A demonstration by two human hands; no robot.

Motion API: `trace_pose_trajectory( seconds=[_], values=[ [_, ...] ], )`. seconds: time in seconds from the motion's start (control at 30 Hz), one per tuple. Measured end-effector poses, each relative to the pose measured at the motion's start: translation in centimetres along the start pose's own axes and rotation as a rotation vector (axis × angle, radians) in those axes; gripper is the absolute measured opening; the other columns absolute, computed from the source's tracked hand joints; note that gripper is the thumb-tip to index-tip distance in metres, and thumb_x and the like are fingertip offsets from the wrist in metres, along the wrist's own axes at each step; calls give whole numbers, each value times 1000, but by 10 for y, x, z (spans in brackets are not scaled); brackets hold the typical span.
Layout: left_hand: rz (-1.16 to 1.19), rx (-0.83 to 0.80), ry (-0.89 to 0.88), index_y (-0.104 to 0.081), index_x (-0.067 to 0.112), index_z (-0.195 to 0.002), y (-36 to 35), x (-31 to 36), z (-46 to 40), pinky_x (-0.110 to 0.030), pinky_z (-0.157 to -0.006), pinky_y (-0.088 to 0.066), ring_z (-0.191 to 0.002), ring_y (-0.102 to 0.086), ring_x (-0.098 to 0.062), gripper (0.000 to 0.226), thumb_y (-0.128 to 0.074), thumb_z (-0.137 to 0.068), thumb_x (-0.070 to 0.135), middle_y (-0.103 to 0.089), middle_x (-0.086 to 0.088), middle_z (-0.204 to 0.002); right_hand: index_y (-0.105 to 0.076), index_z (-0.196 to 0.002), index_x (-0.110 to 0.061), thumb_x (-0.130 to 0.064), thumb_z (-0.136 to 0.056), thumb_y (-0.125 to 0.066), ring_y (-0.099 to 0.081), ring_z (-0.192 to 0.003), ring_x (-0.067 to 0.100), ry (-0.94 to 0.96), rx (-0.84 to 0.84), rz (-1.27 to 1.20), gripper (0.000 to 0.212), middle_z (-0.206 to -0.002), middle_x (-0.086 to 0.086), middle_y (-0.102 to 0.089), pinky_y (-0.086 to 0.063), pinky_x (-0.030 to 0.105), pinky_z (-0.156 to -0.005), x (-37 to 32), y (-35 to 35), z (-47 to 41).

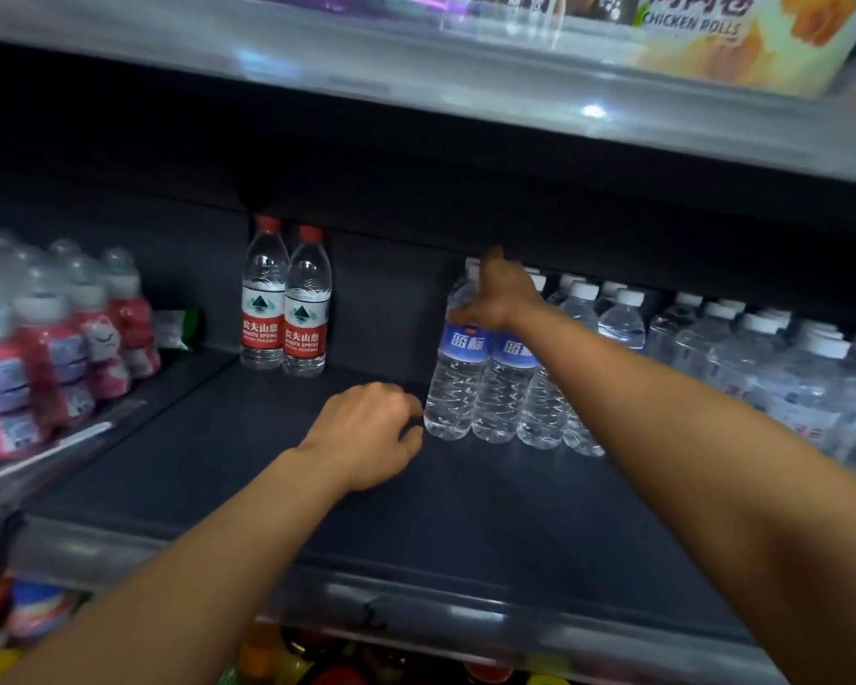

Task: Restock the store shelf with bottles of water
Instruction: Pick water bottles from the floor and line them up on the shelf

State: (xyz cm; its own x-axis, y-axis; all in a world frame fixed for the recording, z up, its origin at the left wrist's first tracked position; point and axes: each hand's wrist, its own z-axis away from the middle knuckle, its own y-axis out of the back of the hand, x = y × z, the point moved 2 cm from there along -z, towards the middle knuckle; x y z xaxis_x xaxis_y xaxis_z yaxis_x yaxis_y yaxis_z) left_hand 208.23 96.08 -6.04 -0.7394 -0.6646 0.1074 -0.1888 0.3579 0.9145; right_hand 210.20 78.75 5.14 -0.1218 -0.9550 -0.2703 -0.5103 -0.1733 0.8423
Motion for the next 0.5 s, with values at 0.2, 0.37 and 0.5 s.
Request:
trace_pose_trajectory(
  seconds=[0.2,0.37,0.5],
  values=[
    [26,-8,-6,-62,22,-117,-9,-4,-8,-35,-85,-49,-105,-57,-22,31,-46,-94,37,-60,2,-114,-51,-79,-16,-30,-66,-87,-51,-96,13,29,-114,146,41,-82,-5,-55,-37,23,-72,-2,-1,-19],
    [36,-16,-28,-63,21,-111,-17,-3,-10,-35,-80,-49,-99,-57,-20,28,-46,-94,36,-60,3,-106,-57,-93,-12,-30,-67,-86,-54,-109,23,37,-98,156,42,-97,3,-60,-35,22,-74,3,-4,-25],
    [36,-10,-22,-63,20,-109,-19,-4,-15,-34,-79,-49,-96,-57,-18,29,-46,-94,37,-59,4,-104,-56,-118,-5,-33,-66,-86,-49,-120,31,43,-74,193,67,-129,16,-51,-41,28,-85,2,-7,-33]
  ],
)
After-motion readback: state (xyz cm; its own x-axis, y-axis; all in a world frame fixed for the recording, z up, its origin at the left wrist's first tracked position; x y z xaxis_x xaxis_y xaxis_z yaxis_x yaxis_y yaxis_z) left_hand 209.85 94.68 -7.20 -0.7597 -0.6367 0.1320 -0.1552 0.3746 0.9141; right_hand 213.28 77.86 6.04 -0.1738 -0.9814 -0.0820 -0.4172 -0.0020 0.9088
